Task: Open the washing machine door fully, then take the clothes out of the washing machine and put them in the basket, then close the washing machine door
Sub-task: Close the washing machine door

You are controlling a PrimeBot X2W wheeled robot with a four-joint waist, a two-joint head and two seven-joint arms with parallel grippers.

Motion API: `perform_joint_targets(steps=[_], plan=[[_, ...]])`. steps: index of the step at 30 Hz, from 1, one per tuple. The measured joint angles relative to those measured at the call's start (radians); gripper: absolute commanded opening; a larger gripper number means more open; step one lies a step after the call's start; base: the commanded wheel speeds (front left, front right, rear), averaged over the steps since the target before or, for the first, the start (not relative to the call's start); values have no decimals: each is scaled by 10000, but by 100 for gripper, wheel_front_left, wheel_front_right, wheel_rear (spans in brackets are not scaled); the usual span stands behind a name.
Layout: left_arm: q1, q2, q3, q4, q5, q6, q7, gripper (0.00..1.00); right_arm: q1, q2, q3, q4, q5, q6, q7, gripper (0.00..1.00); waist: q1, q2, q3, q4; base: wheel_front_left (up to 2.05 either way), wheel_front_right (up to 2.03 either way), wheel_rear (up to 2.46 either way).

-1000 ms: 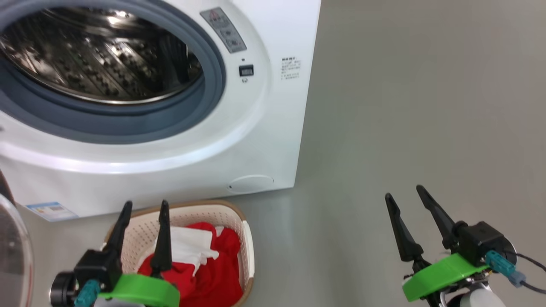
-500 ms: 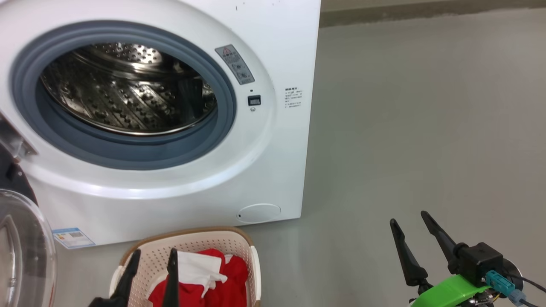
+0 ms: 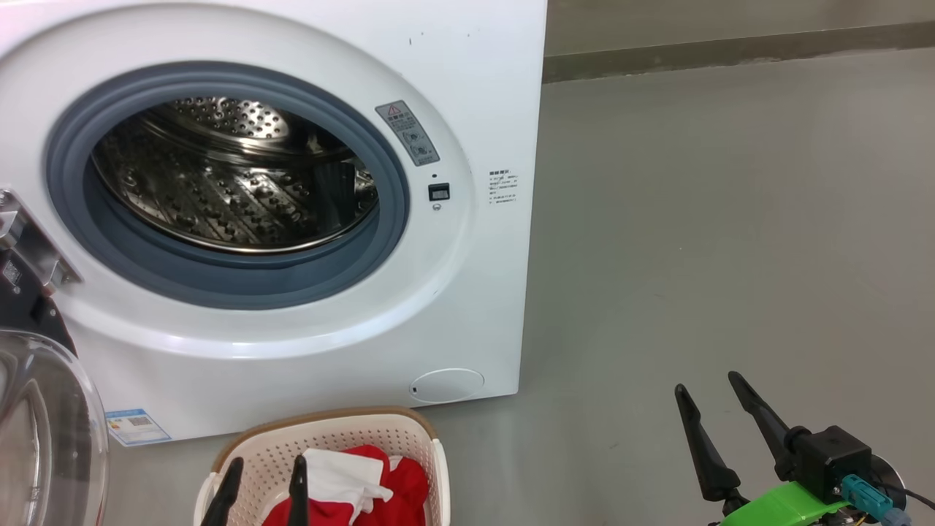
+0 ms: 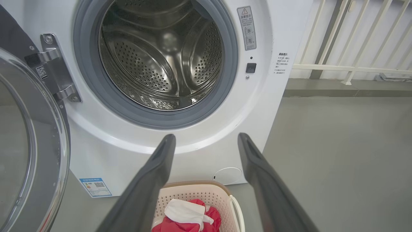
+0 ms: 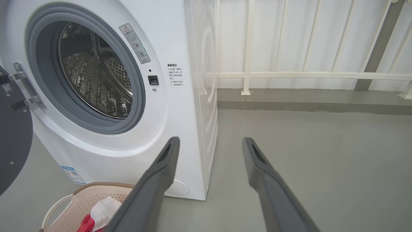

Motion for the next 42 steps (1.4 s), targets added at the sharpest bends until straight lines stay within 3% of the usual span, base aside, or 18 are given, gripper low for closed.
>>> perform_joint_targets(steps=[28, 42], plan=[[15, 211, -167, 19, -15, 165, 178, 100, 177, 2, 4, -12, 29, 0, 73, 100, 0, 0, -209, 79, -4, 4, 0], [10, 251, -282, 113, -40, 173, 111, 100, 177, 6, 12, 10, 31, 0, 71, 100, 0, 0, -283, 168, -130, 130, 0]])
